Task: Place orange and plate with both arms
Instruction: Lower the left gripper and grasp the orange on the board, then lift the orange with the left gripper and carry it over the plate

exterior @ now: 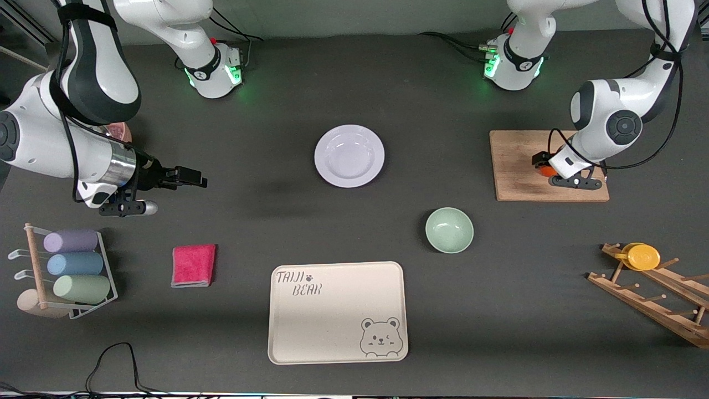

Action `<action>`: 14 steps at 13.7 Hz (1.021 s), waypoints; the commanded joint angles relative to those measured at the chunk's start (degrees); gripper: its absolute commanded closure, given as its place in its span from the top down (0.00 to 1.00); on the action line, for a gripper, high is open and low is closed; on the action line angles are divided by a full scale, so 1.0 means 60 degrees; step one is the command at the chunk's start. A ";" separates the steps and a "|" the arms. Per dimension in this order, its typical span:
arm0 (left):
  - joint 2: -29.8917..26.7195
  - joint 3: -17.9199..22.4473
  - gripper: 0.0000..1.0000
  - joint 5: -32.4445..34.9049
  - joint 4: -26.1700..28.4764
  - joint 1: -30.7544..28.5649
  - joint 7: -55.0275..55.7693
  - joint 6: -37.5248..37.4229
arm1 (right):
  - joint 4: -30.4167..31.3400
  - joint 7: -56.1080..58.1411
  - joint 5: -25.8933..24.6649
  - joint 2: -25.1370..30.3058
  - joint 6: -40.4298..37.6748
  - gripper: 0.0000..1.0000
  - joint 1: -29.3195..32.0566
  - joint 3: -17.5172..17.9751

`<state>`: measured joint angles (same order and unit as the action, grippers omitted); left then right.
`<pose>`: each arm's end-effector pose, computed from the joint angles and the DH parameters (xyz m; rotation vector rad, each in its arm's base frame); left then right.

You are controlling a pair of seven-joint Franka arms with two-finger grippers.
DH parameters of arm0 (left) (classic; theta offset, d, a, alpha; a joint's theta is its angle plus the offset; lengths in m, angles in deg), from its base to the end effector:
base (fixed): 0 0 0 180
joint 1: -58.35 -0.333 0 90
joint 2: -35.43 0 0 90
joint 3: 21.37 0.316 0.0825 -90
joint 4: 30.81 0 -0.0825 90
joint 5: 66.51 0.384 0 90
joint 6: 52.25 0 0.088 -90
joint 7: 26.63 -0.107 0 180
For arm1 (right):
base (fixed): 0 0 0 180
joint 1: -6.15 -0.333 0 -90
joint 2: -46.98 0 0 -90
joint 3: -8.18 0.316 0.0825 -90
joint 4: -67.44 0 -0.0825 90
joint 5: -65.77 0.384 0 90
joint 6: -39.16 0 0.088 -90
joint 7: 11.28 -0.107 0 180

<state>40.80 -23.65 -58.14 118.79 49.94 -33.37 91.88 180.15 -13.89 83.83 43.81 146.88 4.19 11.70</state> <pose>0.4130 0.0427 0.2052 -3.0709 0.2113 0.3013 0.5502 0.0758 0.4356 -2.8454 0.0967 0.2324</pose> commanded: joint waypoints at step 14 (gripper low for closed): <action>-0.0423 0.0044 0.00 0.0129 -0.0276 0.0024 0.0113 -0.0811 | 0.0155 0.0054 0.0990 0.0001 0.0153 1.00 0.0004 -0.0029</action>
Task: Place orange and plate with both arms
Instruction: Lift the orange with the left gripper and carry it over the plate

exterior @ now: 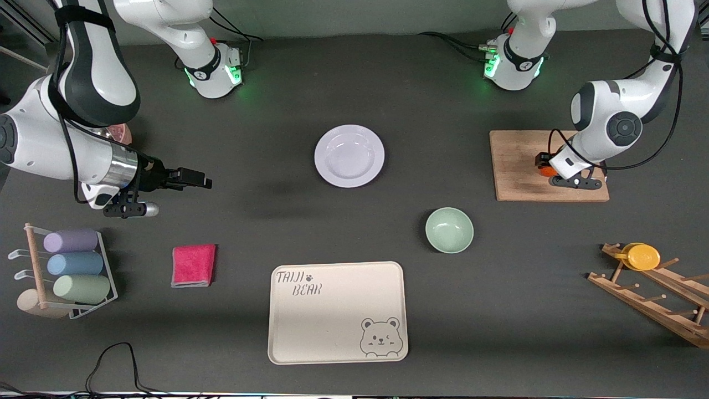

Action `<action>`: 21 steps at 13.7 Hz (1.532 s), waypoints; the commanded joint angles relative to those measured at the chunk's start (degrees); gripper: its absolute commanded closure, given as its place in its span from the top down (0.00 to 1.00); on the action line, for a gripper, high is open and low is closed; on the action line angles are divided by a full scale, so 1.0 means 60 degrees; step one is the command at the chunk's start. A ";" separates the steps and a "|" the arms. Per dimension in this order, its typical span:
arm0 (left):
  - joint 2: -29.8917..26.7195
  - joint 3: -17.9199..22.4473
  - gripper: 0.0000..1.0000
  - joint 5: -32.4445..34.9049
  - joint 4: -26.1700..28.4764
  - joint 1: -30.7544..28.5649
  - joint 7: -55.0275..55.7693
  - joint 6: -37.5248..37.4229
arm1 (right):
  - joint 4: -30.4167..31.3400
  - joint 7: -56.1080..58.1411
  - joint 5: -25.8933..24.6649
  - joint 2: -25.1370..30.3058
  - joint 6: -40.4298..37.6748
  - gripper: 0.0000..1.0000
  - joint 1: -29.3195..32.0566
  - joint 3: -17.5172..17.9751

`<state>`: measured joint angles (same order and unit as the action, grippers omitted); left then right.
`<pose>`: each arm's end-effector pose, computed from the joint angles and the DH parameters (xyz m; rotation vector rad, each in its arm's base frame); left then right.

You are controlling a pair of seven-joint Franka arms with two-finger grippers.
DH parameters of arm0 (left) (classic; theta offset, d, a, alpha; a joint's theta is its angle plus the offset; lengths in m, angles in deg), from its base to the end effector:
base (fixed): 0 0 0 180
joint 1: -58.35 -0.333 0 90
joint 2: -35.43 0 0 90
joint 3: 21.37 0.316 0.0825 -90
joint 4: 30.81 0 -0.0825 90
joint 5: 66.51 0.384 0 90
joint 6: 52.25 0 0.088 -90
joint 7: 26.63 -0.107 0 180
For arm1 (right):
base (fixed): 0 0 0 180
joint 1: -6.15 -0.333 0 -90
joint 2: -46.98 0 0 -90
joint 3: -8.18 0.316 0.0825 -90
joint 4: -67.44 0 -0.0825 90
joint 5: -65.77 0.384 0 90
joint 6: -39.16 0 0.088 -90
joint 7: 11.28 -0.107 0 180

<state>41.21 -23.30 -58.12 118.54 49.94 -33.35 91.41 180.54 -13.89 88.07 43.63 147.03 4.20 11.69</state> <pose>0.4127 0.0454 0.2030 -3.0708 0.2015 0.3186 0.5497 0.0807 0.4327 -2.7752 0.1374 0.2437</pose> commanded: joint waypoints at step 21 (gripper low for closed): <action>0.2153 -0.2206 0.00 -0.0841 -1.2933 0.2500 0.5372 -1.1185 | 0.0794 0.1841 0.2598 -0.0086 0.0143 1.00 0.0060 -0.0907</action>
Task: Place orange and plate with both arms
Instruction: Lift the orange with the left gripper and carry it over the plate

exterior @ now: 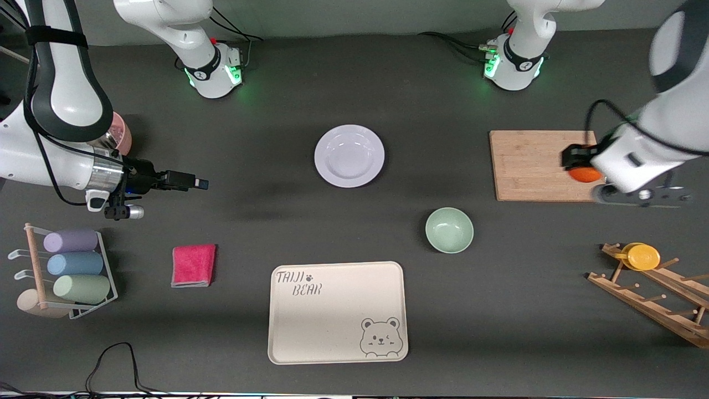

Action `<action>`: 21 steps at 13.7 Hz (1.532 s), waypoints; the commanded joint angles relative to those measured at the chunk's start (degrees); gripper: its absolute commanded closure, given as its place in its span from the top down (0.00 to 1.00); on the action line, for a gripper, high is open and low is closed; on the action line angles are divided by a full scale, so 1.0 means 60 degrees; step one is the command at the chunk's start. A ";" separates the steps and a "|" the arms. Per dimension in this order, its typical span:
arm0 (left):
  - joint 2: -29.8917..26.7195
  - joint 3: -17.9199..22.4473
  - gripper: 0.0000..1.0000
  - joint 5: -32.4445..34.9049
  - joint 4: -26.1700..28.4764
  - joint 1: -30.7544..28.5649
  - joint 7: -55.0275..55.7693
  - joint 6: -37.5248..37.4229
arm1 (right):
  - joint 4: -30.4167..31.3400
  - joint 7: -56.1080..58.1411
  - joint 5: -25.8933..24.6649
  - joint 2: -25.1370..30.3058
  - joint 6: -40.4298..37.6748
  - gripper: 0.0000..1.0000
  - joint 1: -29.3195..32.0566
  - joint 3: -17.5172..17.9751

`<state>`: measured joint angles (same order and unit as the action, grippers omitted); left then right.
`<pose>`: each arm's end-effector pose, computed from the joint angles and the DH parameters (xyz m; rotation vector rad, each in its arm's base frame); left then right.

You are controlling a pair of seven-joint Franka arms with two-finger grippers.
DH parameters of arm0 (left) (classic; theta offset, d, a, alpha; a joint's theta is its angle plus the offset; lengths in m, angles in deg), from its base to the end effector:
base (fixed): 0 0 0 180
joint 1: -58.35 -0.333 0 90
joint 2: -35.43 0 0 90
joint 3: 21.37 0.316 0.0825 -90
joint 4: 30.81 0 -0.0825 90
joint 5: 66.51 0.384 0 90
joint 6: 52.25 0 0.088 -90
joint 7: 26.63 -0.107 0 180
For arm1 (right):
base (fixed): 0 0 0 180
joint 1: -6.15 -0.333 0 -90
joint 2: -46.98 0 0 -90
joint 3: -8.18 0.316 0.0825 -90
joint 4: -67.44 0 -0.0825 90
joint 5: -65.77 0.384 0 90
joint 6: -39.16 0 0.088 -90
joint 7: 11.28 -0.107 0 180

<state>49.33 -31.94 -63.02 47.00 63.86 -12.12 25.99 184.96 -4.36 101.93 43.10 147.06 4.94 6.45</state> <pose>0.5842 -0.1465 0.5684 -3.0465 0.0331 0.3346 0.5429 0.0394 0.4007 -2.5375 0.2046 0.2487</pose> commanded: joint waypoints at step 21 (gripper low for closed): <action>0.4715 -0.1841 0.00 0.0899 0.0021 0.5480 0.9651 0.5603 | 0.0789 0.0254 0.1283 -0.0085 0.1295 1.00 -0.0224 0.0258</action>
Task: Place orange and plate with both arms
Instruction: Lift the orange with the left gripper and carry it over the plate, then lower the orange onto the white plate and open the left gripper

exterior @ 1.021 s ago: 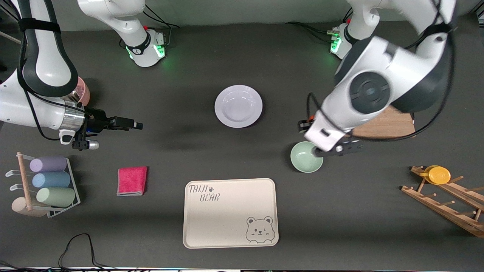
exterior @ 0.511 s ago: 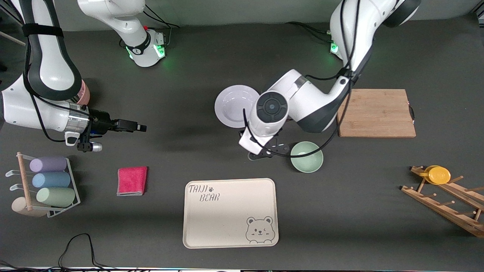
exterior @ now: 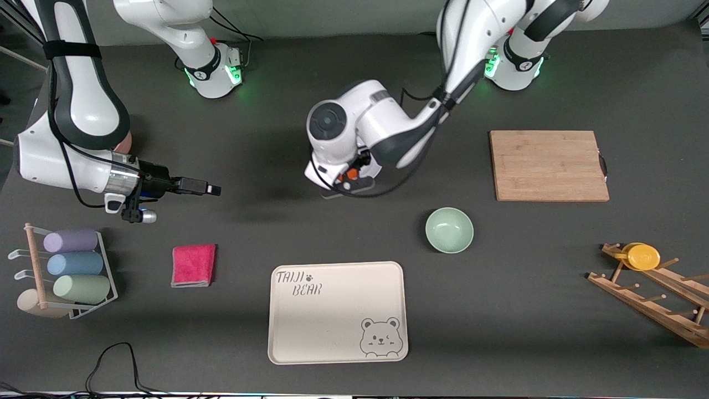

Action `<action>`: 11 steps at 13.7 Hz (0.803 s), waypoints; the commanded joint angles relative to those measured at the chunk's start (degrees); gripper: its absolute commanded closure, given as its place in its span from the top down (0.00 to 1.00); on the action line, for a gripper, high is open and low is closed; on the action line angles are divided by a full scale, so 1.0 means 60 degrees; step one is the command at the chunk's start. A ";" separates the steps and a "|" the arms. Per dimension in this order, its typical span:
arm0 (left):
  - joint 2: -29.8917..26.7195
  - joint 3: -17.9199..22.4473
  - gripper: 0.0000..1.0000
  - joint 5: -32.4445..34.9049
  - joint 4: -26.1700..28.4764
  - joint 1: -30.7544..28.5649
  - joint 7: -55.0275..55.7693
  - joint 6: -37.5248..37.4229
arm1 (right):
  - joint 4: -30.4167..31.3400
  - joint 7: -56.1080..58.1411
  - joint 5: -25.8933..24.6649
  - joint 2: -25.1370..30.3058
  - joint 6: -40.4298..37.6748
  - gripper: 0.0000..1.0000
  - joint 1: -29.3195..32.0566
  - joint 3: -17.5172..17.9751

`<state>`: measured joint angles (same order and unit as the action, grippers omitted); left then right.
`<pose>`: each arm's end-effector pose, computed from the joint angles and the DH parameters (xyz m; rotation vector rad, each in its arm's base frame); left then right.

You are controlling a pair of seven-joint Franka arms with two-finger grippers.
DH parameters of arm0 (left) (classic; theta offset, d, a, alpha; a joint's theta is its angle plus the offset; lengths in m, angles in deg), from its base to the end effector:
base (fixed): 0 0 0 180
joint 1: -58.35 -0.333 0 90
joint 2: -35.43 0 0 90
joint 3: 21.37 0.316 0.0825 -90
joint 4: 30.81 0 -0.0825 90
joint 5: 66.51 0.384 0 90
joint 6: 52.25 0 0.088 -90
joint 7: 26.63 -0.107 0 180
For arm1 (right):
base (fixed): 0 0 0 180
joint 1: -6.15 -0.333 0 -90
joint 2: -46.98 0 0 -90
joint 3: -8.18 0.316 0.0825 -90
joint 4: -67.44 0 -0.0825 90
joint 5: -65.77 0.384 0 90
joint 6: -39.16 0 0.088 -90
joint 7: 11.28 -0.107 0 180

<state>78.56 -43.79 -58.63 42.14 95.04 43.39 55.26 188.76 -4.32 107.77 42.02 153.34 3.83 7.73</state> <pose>0.4405 -0.5819 0.3204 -3.0840 -0.3506 0.2604 0.5392 0.0589 0.3696 -2.4777 0.2859 0.2228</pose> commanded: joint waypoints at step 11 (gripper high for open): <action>-0.0258 0.0133 0.78 0.0372 0.3194 0.0505 0.0517 0.2648 | 0.0420 0.0275 0.1013 0.0400 0.0308 1.00 -0.0009 0.0310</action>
<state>79.09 -43.47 -57.06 59.28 97.90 44.92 70.14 189.93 -4.25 112.16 42.10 155.10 3.73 9.58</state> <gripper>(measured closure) 0.282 0.000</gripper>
